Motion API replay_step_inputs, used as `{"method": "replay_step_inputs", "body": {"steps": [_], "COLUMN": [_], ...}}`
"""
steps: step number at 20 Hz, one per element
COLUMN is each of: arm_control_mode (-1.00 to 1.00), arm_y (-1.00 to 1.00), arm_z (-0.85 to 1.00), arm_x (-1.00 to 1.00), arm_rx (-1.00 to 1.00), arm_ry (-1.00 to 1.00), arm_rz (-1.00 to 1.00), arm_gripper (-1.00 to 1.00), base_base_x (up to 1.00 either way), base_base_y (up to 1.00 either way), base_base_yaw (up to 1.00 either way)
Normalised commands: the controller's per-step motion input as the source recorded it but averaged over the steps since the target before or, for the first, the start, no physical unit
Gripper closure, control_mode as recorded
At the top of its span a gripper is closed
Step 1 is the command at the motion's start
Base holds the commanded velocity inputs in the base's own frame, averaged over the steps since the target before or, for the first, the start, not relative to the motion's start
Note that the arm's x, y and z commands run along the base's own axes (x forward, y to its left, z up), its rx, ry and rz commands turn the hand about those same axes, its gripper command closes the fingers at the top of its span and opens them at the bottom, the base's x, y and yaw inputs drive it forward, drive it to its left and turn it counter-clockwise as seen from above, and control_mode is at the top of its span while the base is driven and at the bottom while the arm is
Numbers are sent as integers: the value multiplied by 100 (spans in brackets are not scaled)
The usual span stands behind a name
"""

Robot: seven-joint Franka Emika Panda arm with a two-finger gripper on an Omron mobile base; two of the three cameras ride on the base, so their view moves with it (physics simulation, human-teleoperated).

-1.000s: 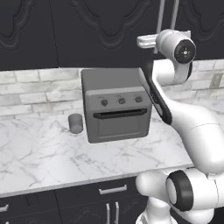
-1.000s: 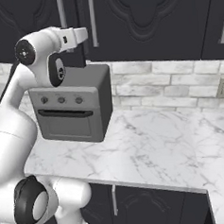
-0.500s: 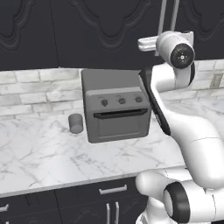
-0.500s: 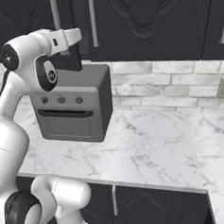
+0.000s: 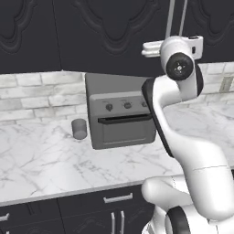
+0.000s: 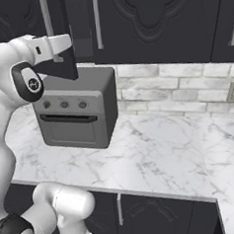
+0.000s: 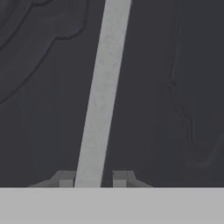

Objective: Pick the soap dispenser and soap dispenser from the cabinet and place them on the counter.

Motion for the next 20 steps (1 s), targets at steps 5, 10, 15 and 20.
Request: {"method": "replay_step_inputs", "body": {"steps": [5,10,15,20], "arm_control_mode": [-100,-100,-100,-100], "arm_y": [1,10,23,33], "arm_z": [49,49,47,43], "arm_x": [-94,-96,-92,-89], "arm_rx": [0,0,0,0], "arm_ry": [-4,-4,-2,0], "arm_rz": [-11,-11,-9,-7], "arm_gripper": [100,100,100,100], "base_base_x": [0,0,0,0], "base_base_y": [0,0,0,0], "base_base_yaw": [0,0,0,0]}}
